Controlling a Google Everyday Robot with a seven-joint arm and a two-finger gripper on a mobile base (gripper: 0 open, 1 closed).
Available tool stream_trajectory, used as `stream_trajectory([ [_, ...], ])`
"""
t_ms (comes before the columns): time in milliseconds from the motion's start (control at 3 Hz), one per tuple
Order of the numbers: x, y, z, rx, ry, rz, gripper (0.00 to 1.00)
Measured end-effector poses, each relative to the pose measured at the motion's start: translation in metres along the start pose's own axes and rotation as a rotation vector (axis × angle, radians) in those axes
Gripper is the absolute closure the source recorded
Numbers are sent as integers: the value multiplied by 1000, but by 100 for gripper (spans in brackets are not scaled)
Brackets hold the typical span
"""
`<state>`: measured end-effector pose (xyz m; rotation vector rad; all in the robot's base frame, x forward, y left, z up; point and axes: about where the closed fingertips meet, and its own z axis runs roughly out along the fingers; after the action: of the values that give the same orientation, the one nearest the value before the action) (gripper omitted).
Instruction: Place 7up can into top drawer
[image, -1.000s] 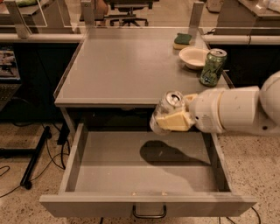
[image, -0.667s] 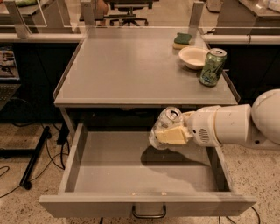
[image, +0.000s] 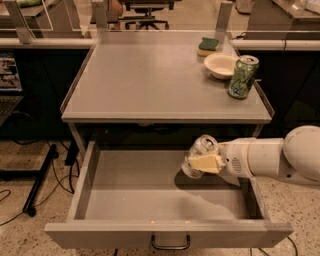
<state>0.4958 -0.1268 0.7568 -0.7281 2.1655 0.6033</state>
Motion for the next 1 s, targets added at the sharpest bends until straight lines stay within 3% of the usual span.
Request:
stream_trajectory([
  [667,26,-61,15,246,108,47,100],
  [1000,44,-68,21,275,125,82,100],
])
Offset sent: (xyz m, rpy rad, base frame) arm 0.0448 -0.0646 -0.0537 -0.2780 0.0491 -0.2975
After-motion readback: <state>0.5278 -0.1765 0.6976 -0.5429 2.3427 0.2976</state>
